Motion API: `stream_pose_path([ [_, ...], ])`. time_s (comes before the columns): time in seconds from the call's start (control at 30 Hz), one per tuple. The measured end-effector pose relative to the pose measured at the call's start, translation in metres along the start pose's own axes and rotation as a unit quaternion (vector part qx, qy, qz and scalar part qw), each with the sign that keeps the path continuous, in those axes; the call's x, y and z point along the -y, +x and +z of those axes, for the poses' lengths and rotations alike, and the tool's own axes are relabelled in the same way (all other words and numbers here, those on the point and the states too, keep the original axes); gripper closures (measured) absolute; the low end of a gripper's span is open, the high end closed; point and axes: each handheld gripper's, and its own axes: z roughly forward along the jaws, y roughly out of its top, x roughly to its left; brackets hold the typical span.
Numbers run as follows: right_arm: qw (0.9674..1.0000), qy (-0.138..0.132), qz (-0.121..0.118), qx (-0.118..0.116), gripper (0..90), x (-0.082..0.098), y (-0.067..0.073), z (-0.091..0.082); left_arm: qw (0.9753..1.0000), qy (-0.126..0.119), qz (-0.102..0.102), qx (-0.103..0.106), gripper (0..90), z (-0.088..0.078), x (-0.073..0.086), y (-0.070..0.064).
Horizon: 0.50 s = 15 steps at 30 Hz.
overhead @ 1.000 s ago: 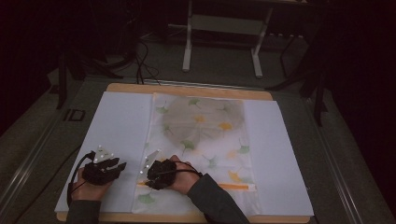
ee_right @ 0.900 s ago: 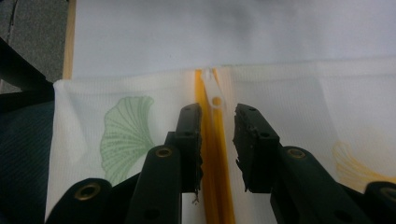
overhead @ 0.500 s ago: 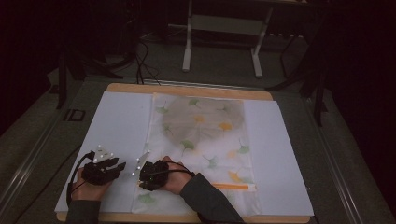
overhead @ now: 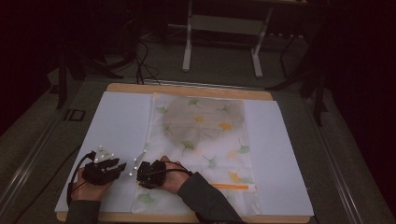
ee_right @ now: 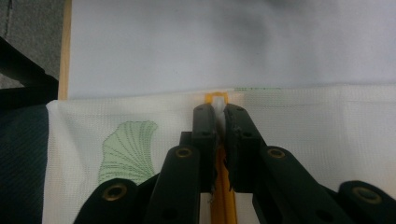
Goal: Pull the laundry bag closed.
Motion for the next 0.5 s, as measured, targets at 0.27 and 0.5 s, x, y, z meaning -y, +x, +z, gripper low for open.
stream_pose_path([
  [0.27, 1.0, -0.007, -0.003, 0.003, 84.3, 0.003, 0.002, -0.006, 0.9998, 0.003, 0.005, 0.018, 63.1, -0.001, 0.0, -0.007],
  [0.5, 0.9999, -0.01, -0.003, 0.007, 84.4, 0.006, 0.002, -0.011, 0.9988, 0.01, 0.004, 0.047, 63.5, -0.006, 0.003, -0.013],
])
